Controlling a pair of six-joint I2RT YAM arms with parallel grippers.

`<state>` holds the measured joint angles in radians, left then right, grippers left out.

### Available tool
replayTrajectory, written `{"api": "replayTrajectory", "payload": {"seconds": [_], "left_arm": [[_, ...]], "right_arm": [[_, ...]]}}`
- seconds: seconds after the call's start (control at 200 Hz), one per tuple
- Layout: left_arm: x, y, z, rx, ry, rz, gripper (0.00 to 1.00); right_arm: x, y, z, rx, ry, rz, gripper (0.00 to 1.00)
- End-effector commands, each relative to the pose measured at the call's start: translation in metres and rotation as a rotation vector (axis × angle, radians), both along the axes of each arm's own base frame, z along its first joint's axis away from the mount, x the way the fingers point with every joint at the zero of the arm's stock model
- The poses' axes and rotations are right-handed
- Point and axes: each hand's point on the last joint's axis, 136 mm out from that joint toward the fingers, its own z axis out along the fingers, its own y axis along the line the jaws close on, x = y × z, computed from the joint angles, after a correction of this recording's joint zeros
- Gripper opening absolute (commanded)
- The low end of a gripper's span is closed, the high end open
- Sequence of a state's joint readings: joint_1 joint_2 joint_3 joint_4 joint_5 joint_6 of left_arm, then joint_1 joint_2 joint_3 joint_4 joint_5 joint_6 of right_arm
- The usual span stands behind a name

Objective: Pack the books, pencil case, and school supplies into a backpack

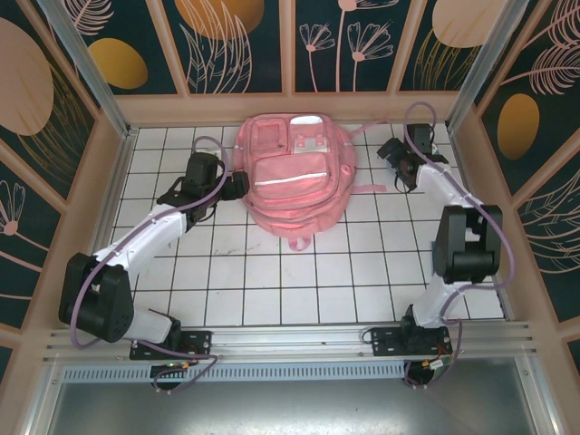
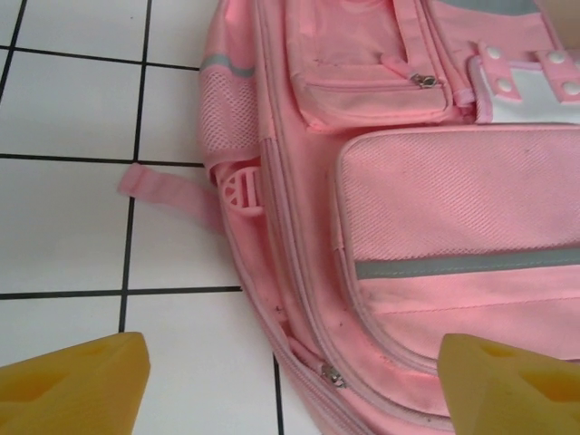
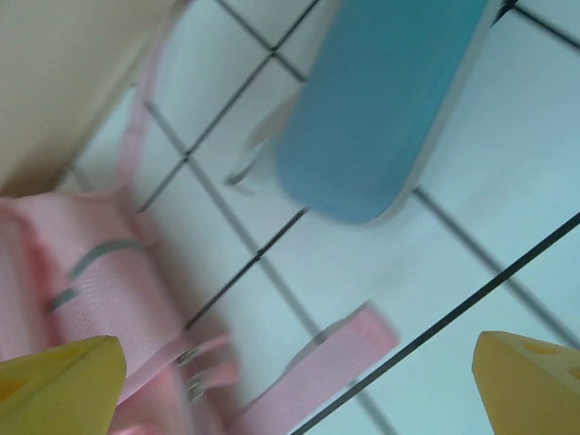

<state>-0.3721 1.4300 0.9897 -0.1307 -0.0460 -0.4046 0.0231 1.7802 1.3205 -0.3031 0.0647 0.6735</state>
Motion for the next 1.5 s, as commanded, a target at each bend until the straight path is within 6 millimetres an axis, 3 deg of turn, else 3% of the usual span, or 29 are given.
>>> {"api": "replayTrajectory", "payload": {"seconds": [0.0, 0.19, 0.345, 0.505, 0.646, 0.861, 1.026, 1.171, 1.331, 1.346, 1.391, 1.496], "left_arm": [[0.009, -0.007, 0.008, -0.022, -0.015, -0.022, 0.86], [0.011, -0.01, 0.008, -0.023, -0.009, -0.036, 0.92], [0.011, -0.015, 0.009, -0.026, -0.008, -0.068, 0.94], [0.012, -0.027, 0.011, -0.026, -0.008, -0.138, 0.94], [0.012, -0.046, 0.019, 0.002, -0.033, -0.224, 0.92], [0.001, -0.093, 0.015, 0.136, -0.051, -0.407, 0.91], [-0.015, -0.128, 0.007, 0.149, -0.041, -0.58, 0.9], [-0.028, -0.142, -0.007, 0.209, -0.024, -0.69, 0.9], [-0.036, -0.145, -0.023, 0.342, 0.01, -0.777, 0.88], [-0.036, -0.146, -0.034, 0.366, 0.035, -0.783, 0.88], [-0.033, -0.145, -0.042, 0.425, 0.047, -0.786, 0.87], [-0.029, -0.145, -0.057, 0.522, 0.07, -0.842, 0.81]], "right_arm": [[0.026, -0.024, -0.004, -0.116, 0.034, 0.01, 0.99], [0.075, -0.049, -0.024, -0.144, 0.086, -0.055, 0.99], [0.088, -0.065, -0.043, -0.16, 0.136, -0.078, 0.99], [0.087, -0.051, -0.072, -0.192, 0.223, 0.062, 0.92], [0.062, -0.026, -0.1, -0.271, 0.344, 0.201, 0.88], [0.001, 0.016, -0.125, -0.357, 0.474, 0.347, 0.83], [-0.059, 0.047, -0.124, -0.338, 0.516, 0.422, 0.77], [-0.105, 0.079, -0.117, -0.271, 0.5, 0.461, 0.76], [-0.1, 0.083, -0.071, -0.215, 0.355, 0.374, 0.84], [-0.098, 0.083, -0.066, -0.21, 0.34, 0.365, 0.85], [-0.095, 0.081, -0.054, -0.194, 0.301, 0.341, 0.86], [-0.094, 0.078, -0.042, -0.128, 0.26, 0.301, 0.89]]}}
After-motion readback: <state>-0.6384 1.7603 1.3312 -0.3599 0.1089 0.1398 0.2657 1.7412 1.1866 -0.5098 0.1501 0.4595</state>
